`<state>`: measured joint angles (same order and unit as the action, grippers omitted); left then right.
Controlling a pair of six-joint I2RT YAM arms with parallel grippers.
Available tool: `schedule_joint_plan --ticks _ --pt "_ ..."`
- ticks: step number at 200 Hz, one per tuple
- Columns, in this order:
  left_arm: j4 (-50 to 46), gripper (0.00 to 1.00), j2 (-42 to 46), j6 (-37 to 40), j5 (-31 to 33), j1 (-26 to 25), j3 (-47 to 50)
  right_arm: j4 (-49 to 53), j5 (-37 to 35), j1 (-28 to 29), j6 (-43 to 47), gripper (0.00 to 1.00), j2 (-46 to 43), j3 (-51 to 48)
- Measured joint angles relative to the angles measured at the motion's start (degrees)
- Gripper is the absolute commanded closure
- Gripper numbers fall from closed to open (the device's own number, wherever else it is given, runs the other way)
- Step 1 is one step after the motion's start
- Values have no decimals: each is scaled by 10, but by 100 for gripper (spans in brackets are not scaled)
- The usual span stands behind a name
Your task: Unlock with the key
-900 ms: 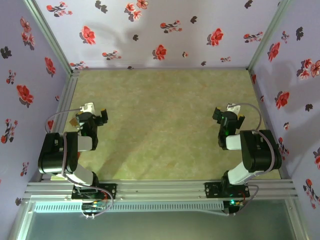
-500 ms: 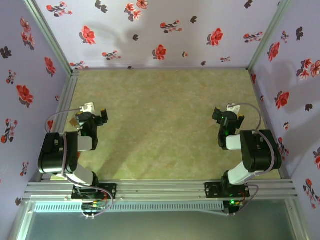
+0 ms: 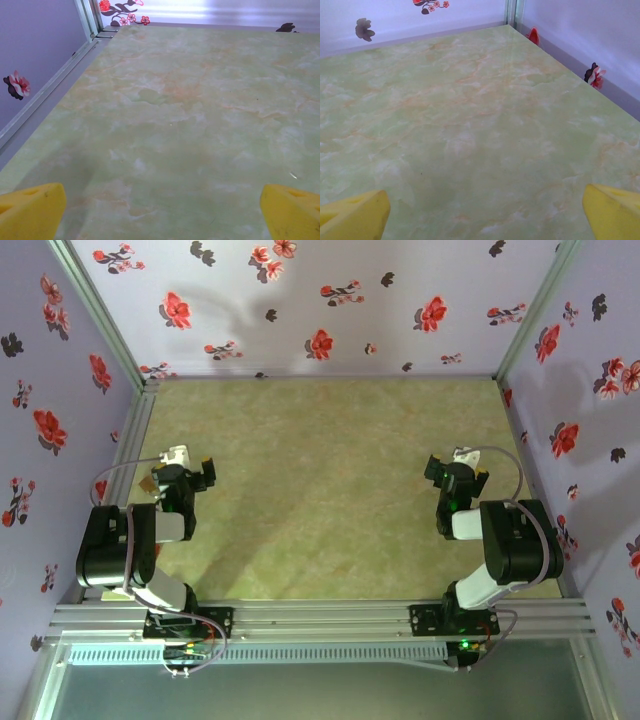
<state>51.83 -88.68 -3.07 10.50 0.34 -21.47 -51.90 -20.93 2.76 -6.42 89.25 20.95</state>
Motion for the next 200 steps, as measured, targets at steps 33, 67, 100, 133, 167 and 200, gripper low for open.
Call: schedule_joint_plan --ticks 33,67,100,133,167,200 --pt "0 0 0 0 0 0 0 0 0 0 0 1 0 0" --pt "2 0 0 0 0 0 0 0 0 0 0 1 0 0" --pt "44 0 2 7 3 -15 31 -7 -6 7 2 1 0 -4" --pt "59 0 44 23 27 -46 76 -51 -17 31 17 1 -15 -46" --pt "13 0 156 24 54 -64 79 -109 -31 45 34 1 -15 -81" --pt "-83 0 273 22 78 -113 77 -24 -55 73 52 1 -104 -64"
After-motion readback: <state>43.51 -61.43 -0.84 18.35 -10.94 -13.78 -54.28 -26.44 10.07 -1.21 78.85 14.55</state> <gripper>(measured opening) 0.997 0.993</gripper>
